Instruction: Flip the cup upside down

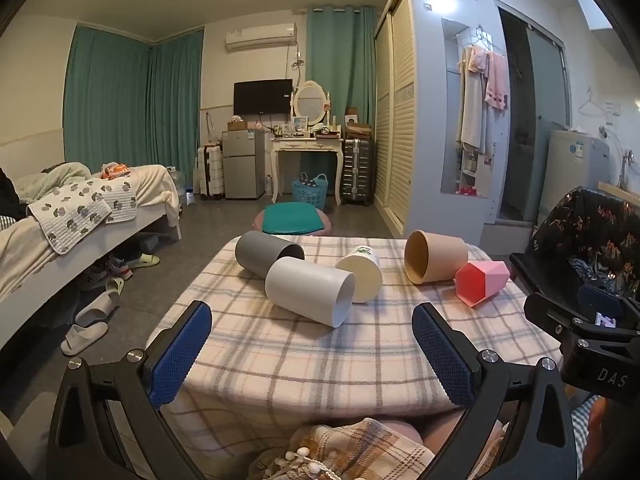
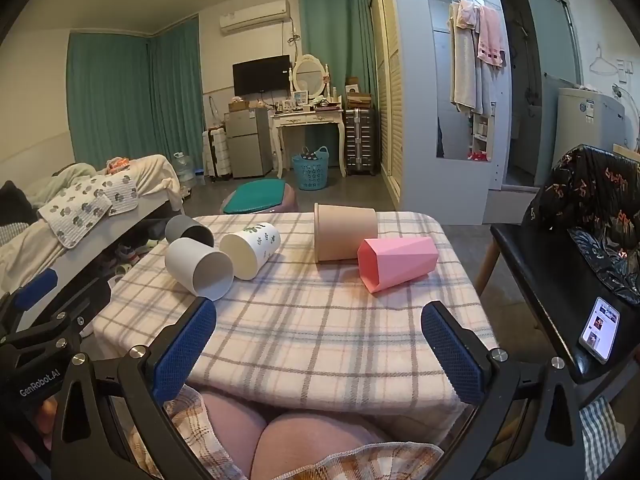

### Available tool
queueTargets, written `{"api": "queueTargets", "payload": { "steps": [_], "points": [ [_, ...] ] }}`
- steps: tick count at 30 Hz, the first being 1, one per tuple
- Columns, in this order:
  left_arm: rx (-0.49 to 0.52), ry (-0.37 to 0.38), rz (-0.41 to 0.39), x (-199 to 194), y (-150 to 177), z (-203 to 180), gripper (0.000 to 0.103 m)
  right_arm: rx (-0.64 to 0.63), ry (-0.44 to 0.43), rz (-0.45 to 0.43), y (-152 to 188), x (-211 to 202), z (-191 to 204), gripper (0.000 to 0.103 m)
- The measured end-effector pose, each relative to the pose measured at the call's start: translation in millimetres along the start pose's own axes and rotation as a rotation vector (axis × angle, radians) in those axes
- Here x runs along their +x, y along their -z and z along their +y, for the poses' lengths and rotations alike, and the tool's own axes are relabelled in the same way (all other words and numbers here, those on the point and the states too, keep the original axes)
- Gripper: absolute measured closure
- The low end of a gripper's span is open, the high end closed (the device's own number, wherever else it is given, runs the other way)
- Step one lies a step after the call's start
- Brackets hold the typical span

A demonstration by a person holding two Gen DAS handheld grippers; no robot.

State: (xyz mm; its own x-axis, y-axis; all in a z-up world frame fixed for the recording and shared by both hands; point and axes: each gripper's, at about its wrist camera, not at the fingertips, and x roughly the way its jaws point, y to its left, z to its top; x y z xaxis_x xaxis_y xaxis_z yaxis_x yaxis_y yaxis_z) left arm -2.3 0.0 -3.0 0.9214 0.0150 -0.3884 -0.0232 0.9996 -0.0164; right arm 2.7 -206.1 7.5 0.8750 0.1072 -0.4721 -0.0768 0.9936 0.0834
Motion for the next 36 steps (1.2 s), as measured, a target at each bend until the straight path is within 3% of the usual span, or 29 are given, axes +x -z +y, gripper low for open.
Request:
{"api": "queueTargets", "payload": {
  "steps": [36],
  "points": [
    [0.000,0.000,0.005,1.6,0.4,-0.4,0.000,0.003,-0.002,0.005,0.2,2.9,-2.4,0.000]
  ]
}}
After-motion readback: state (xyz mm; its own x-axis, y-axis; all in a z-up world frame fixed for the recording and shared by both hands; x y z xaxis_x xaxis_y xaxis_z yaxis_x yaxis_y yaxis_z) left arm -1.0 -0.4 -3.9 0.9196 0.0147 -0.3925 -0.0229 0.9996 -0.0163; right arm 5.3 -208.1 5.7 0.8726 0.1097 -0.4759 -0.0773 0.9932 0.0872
